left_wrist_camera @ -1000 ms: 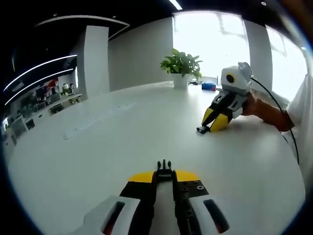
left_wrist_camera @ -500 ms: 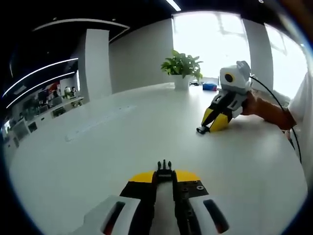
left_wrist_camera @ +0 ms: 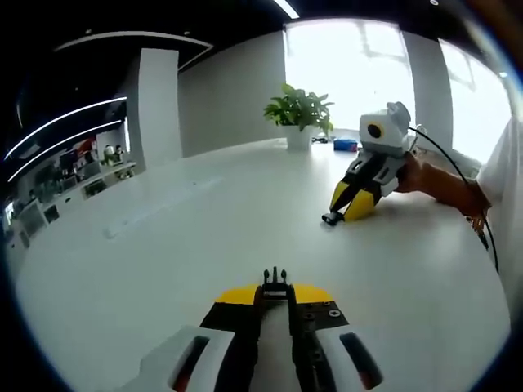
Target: Snap the two parts of the plastic buckle together until the buckle closes and remains connected.
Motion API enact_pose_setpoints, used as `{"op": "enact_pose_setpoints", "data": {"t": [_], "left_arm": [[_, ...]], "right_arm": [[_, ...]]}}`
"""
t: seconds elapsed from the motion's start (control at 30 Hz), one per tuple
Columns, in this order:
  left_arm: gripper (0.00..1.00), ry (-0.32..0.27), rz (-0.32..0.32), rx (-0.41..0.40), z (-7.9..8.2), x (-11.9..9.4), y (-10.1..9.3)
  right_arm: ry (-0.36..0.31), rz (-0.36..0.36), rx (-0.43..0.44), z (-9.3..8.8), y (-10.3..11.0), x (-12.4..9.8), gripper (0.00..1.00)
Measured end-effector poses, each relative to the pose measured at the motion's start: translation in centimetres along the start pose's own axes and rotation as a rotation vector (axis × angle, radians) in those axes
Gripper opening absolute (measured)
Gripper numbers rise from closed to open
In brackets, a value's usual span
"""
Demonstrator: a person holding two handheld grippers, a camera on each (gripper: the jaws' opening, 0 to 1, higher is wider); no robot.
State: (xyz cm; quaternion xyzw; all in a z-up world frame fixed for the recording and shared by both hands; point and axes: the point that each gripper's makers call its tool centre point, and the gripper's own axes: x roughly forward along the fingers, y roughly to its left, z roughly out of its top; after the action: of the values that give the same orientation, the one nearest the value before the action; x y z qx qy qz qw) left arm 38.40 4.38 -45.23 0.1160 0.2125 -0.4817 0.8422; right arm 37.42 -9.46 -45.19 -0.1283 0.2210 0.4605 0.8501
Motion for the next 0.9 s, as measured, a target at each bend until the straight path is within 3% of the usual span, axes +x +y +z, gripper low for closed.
{"op": "enact_pose_setpoints", "data": {"t": [0.9], "left_arm": [[0.12,-0.015,-0.06,0.025,-0.5,-1.7,-3.0]], "right_arm": [[0.012,0.062,-0.024,-0.1,2.7,-0.3,0.13]]}}
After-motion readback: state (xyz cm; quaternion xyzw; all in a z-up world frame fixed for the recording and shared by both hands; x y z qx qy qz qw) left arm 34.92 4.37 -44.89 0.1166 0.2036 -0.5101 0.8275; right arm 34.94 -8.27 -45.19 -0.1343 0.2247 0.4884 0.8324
